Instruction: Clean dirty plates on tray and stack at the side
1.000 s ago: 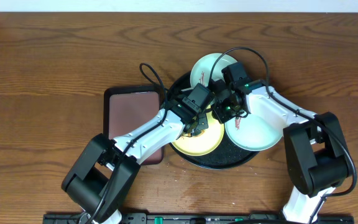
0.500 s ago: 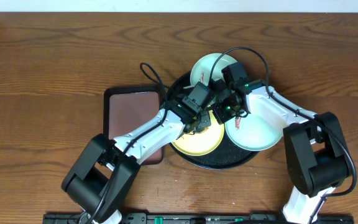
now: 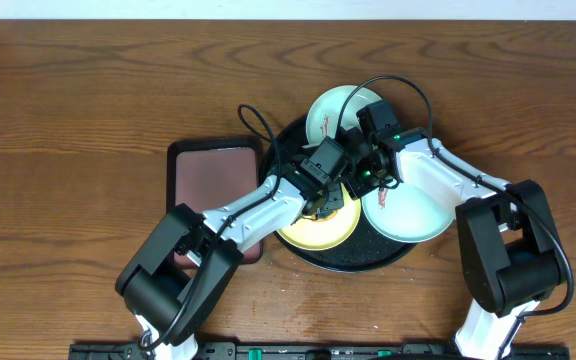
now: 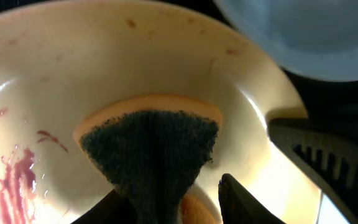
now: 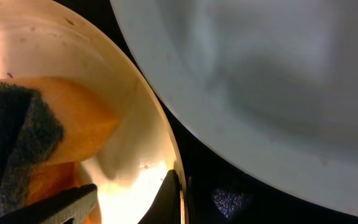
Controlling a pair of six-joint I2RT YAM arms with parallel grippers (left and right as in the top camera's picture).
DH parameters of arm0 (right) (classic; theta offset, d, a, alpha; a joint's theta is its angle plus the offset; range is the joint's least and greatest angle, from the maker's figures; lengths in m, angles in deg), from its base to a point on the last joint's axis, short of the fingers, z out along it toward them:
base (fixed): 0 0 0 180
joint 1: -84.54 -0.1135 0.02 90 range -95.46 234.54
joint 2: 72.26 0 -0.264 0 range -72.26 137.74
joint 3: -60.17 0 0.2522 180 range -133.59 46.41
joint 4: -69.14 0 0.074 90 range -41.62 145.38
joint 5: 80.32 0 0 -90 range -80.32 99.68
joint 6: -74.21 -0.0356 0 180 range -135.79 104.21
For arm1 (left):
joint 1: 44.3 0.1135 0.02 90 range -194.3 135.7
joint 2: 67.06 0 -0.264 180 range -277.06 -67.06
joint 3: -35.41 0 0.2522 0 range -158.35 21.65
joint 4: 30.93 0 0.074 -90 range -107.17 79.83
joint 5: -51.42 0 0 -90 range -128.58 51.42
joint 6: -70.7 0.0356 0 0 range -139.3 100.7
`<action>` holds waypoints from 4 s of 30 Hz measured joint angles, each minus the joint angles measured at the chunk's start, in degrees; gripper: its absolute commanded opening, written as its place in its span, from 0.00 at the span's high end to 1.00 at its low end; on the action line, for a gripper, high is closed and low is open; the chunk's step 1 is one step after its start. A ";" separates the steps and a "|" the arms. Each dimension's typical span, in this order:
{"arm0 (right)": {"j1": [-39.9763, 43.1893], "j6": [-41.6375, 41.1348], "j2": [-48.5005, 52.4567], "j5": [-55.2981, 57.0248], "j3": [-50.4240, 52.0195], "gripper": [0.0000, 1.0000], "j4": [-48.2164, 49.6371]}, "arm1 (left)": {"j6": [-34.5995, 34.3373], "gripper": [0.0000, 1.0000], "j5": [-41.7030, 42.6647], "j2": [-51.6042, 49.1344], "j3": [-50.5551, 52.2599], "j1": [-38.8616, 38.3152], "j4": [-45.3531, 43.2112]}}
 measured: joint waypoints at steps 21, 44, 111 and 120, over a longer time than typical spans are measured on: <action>0.00 0.00 0.00 0.02 -0.07 0.99 -0.17 | 1.25 0.76 -2.27 1.53 0.00 0.00 1.42; 0.00 0.00 0.00 0.02 -0.15 0.99 -0.33 | -0.31 0.93 -9.35 1.53 -0.02 -0.11 7.56; 0.00 -1.01 0.00 0.09 -0.42 0.99 -2.08 | -0.55 0.93 -3.43 1.49 -3.23 0.87 7.32; 0.00 -1.01 0.00 0.22 -0.55 0.99 -2.71 | -2.03 0.93 -3.67 -2.32 -4.98 0.46 11.65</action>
